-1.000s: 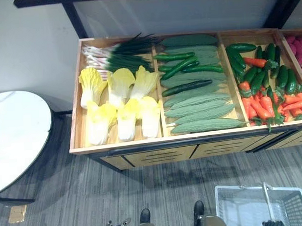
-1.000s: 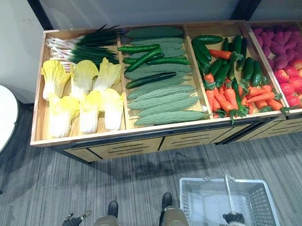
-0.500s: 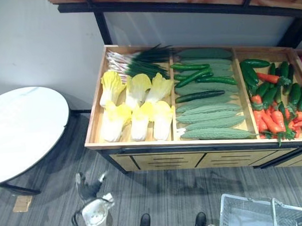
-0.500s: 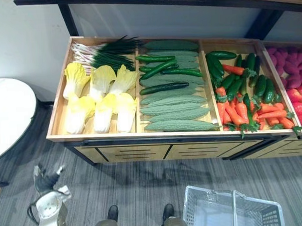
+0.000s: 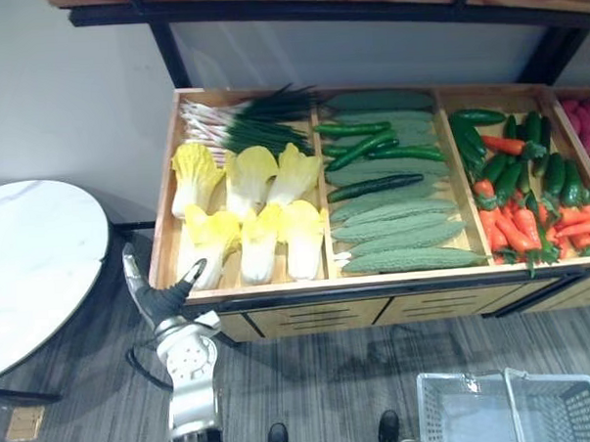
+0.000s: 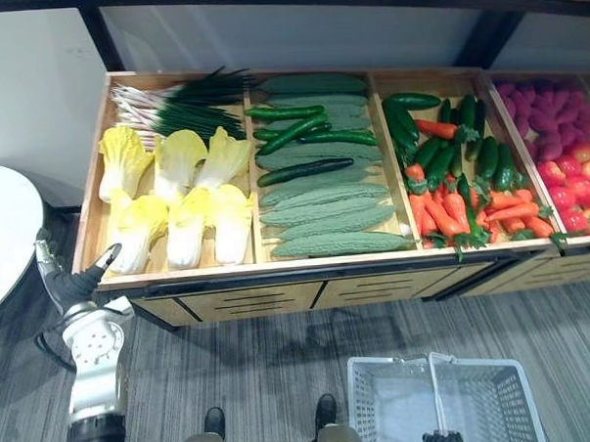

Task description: Pick vegetable in the basket

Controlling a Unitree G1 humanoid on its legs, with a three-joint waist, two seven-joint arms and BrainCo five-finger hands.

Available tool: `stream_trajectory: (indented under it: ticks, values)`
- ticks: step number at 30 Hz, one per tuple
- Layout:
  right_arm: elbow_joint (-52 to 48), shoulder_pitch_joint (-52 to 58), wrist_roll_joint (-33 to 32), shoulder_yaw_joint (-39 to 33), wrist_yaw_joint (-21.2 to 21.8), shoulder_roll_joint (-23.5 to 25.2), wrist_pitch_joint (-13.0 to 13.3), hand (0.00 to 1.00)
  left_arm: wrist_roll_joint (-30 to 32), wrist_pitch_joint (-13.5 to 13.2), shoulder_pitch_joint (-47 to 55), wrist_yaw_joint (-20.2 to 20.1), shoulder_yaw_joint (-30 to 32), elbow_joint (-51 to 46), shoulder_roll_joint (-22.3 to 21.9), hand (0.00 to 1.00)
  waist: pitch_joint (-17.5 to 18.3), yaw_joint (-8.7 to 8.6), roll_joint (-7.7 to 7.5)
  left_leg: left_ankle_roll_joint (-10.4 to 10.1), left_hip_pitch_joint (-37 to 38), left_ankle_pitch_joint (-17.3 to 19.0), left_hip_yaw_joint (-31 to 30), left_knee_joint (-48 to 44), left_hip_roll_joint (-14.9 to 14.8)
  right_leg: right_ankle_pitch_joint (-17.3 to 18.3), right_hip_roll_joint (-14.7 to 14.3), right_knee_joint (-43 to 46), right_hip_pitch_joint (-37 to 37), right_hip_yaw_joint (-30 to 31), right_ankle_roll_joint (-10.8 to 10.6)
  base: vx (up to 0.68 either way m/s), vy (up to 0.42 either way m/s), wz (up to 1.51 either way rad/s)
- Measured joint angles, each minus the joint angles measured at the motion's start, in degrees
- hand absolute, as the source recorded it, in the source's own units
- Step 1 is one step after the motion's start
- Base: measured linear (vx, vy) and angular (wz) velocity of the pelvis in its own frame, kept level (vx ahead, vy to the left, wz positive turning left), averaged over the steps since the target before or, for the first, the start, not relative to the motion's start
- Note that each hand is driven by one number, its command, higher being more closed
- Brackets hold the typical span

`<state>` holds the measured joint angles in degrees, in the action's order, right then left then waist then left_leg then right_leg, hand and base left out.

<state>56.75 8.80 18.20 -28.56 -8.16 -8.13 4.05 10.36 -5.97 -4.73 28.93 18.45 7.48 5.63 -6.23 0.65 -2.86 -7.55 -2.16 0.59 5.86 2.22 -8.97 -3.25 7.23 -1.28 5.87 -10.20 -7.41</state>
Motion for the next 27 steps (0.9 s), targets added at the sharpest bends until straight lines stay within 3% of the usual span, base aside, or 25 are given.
stream_trajectory:
  ticks: [9,18,27]
  values:
    - [0.07,-5.69,0.53,2.15,-0.03,-2.59,0.15,1.0,-0.07,3.66,-12.05,1.83,3.5,18.02,8.51,0.0,-4.99,-1.31,-0.34,0.35,-2.72,-0.2,1.46,-1.31,0.39,-2.08,0.04,-0.82,3.09,2.22,0.27,-0.05,-0.002,-0.13]
    - [0.47,-8.03,1.19,4.43,-0.4,-3.9,0.4,1.0,-0.3,4.31,-18.17,4.4,5.02,21.22,13.16,0.0,-8.05,-1.66,-0.37,0.38,-4.3,-0.22,1.52,-1.4,0.78,-2.28,0.23,-0.71,4.98,2.92,0.3,0.0,-0.002,-0.03]
    - [0.63,-10.17,0.98,6.37,-0.91,-4.45,0.45,1.0,-0.01,6.66,-21.06,2.69,3.48,23.53,15.38,0.0,-11.27,-1.44,0.05,0.54,-4.92,-0.29,1.52,-1.51,1.28,-2.27,0.62,-0.05,6.04,3.35,0.31,0.0,0.001,-0.01]
